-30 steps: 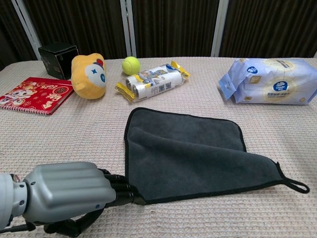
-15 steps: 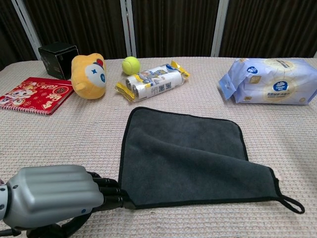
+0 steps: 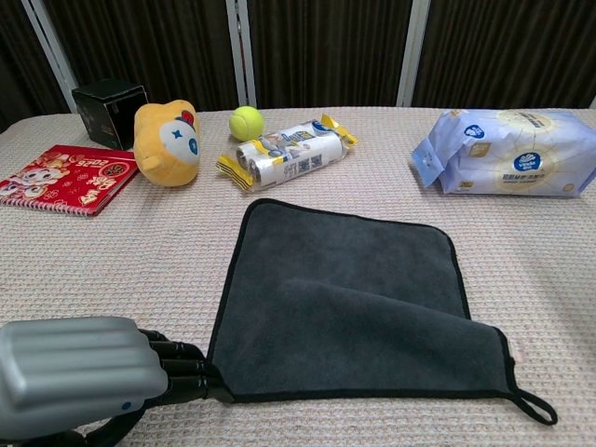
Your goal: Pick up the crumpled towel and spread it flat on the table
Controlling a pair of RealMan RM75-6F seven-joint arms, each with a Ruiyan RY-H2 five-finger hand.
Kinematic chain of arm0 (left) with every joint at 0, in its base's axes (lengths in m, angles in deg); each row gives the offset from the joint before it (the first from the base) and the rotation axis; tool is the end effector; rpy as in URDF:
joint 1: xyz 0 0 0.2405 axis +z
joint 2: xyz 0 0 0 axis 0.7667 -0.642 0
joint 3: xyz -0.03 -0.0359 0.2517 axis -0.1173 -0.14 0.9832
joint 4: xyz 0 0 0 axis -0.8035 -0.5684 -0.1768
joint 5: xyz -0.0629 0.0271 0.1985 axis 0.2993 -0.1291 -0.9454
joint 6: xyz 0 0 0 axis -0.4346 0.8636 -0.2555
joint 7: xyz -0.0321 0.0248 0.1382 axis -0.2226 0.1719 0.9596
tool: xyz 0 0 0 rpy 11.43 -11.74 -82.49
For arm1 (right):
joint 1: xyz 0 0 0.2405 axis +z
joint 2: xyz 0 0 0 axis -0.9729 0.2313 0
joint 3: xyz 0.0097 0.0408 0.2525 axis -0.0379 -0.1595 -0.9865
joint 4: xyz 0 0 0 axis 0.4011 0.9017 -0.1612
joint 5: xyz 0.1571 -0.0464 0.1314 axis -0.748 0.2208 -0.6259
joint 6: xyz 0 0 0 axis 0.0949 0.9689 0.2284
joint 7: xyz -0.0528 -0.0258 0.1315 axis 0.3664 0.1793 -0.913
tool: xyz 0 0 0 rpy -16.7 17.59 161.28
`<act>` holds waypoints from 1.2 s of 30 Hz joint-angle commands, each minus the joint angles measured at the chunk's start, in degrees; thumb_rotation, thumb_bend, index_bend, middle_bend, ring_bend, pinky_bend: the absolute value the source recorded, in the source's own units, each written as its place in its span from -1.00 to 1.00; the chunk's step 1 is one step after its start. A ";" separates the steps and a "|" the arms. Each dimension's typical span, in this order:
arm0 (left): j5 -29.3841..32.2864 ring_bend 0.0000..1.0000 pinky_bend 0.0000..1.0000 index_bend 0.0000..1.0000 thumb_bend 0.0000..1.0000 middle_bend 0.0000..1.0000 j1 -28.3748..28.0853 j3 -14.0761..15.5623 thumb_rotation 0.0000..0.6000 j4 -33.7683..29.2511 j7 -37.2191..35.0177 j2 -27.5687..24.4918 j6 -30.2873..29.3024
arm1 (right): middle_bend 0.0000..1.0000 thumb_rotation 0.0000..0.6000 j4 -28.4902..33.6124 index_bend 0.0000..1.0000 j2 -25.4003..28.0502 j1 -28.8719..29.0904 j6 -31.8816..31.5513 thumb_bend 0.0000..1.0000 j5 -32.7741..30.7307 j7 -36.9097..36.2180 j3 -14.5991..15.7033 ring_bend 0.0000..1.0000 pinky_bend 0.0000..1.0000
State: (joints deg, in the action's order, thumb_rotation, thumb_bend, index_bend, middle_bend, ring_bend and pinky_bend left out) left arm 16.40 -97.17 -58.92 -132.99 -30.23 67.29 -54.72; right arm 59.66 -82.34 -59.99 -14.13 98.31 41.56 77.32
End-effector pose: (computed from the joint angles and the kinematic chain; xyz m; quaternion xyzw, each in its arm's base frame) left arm -0.1470 0.1788 -0.0271 -0.9294 -0.2582 -0.1763 0.1963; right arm -0.2218 -0.2153 0.0934 0.6740 -0.3031 0.2464 0.6270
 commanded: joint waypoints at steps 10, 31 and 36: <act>-3.81 -0.88 -0.64 -0.86 0.91 -0.85 1.11 1.18 1.00 0.41 -2.63 -2.52 1.44 | 0.86 1.00 0.13 -1.00 -0.48 -0.18 0.11 0.02 0.13 0.76 -0.12 0.82 0.59; -9.33 -0.87 -0.64 -0.86 0.91 -0.85 3.06 2.05 1.00 1.63 -7.46 -6.38 3.07 | 0.86 1.00 0.59 -1.00 -1.55 -0.31 0.13 0.03 0.35 2.86 -0.14 0.82 0.59; -10.44 -0.87 -0.64 -0.86 0.91 -0.85 3.47 1.99 1.00 1.96 -8.30 -6.77 3.49 | 0.86 1.00 0.53 -1.00 -1.79 -0.33 0.14 0.03 0.38 3.11 -0.17 0.82 0.59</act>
State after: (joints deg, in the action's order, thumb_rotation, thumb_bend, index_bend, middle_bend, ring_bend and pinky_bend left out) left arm 6.07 -93.77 -56.92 -131.09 -38.44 60.59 -51.30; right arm 60.21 -84.13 -60.32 -13.99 98.70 44.67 77.15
